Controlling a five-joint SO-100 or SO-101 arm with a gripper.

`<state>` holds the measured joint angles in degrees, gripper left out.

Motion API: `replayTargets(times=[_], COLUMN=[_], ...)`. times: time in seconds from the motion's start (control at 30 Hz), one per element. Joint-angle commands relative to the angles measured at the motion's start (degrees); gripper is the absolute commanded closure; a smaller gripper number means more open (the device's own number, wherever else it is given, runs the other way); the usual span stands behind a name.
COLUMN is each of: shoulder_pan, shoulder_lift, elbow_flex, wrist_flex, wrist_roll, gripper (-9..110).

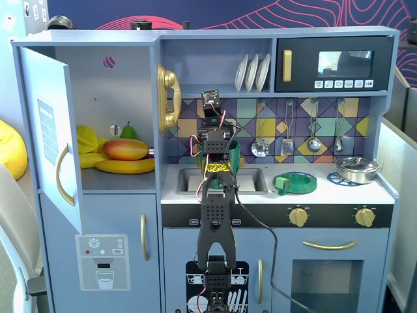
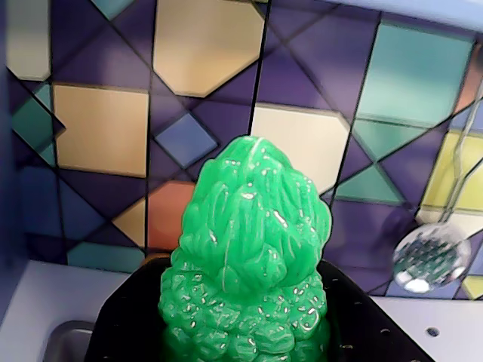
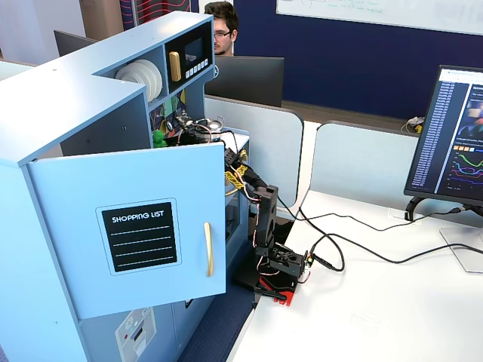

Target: Pick up the green pineapple from the left cabinet and place it in the green recipient

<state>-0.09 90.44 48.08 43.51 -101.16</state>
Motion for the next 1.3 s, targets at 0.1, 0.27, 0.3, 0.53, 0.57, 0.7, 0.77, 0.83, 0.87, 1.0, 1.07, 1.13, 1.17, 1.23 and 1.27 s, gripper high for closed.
replayTargets(times=[0.1,0.27,0.3,0.53,0.57,0.7,0.77,0.83,0.87,1.0,1.07,1.13,1.17,1.23,1.27], shoulder_pan=[1.7,1.8,1.8,1.8,1.4,0.3,1.2,2.4,2.6,2.2,1.1,0.4,0.4,0.2,0.4], shoulder_lift=[-6.1,-6.9,-6.9,4.5,8.9,28.2,36.3,43.2,46.4,61.2,67.4,73.3,75.8,79.5,81.2], elbow_flex=[-9.8,-9.8,-9.8,0.7,5.2,26.9,36.4,44.7,48.9,69.2,76.6,85.0,88.8,95.6,98.7], wrist_flex=[-0.7,-0.9,-1.1,0.3,0.1,-2.6,-1.7,1.7,3.3,4.2,9.2,12.0,13.4,16.4,18.6], wrist_roll=[2.3,6.7,6.5,4.7,4.7,5.8,6.2,6.6,7.2,6.6,7.1,8.1,7.6,8.7,7.8], gripper=[79,68,63,61,61,61,62,62,62,63,63,64,65,66,68])
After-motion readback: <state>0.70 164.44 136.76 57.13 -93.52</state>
